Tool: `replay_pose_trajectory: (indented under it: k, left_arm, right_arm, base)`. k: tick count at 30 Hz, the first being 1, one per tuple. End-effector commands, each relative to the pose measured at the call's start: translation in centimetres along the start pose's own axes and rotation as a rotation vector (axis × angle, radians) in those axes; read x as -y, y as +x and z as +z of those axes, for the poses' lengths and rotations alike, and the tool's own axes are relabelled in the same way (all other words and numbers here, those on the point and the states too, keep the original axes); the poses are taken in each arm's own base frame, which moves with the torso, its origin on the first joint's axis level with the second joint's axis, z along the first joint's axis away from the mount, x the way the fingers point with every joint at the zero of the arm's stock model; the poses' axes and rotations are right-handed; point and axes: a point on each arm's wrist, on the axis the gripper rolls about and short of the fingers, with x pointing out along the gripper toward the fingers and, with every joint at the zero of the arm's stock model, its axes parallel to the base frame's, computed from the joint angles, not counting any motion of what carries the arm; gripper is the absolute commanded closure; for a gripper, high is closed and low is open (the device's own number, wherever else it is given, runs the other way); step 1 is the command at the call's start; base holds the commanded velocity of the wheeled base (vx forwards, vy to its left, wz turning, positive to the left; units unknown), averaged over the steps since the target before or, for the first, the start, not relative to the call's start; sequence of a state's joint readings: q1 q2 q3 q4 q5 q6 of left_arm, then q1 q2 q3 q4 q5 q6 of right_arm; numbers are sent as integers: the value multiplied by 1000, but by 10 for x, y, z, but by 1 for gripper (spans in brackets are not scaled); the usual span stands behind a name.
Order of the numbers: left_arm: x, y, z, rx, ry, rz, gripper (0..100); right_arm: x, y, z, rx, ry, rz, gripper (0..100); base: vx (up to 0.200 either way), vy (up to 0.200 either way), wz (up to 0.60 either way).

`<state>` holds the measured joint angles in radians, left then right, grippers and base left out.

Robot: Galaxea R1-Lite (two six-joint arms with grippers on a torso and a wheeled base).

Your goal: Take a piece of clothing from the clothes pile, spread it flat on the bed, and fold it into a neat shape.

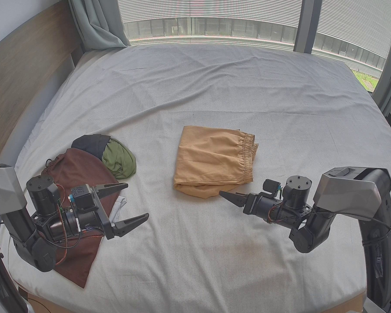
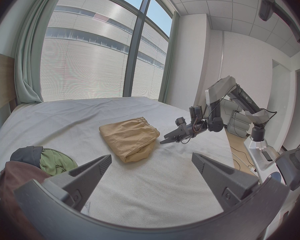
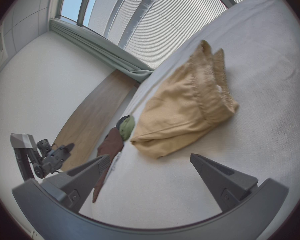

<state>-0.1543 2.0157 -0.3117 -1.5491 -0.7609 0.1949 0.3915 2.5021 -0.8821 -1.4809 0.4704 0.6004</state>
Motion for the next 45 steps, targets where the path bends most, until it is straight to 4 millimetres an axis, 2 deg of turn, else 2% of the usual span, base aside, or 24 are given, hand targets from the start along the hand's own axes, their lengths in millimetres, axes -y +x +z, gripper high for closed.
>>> replay_pose_trajectory:
  k: [1, 4, 6, 7, 8, 13, 17, 26, 40, 42, 45]
  left_arm:
    - [0, 0, 0, 0, 0, 1, 0]
    - [0, 0, 0, 0, 0, 1, 0]
    - [0, 0, 0, 0, 0, 1, 0]
    - [0, 0, 0, 0, 0, 1, 0]
    - [0, 1, -1, -1, -1, 1, 0]
    - [0, 1, -1, -2, -2, -1, 0]
    - [0, 1, -2, -4, -4, -2, 0]
    - [2, 2, -4, -11, -10, -7, 0]
    - [3, 0, -3, -11, -11, -7, 0]
    - [3, 0, -3, -11, -11, -7, 0]
    - [3, 1, -3, -12, -14, -11, 0]
  right_arm:
    - [-48, -9, 28, 48, -44, 97, 0]
    - [-60, -8, 48, 99, -40, 147, 0]
    - [-63, -4, 62, 139, -37, 168, 0]
    - [-63, -4, 62, 139, -37, 168, 0]
    - [-65, 1, 73, 163, -24, 184, 0]
    - [-54, 14, 92, 196, -22, 173, 0]
    - [-27, 30, 89, 197, -13, 145, 0]
    - [12, 46, 79, 176, 16, 86, 0]
    - [41, 50, 55, 147, 45, 36, 0]
    - [41, 49, 55, 149, 45, 37, 0]
    - [32, 46, 67, 174, 25, 55, 0]
  base:
    - [0, 0, 0]
    - [0, 0, 0]
    - [0, 0, 0]
    - [0, 0, 0]
    - [0, 0, 0]
    - [0, 0, 0]
    - [0, 0, 0]
    - [0, 0, 0]
    - [0, 0, 0]
    - [0, 0, 0]
    - [0, 0, 0]
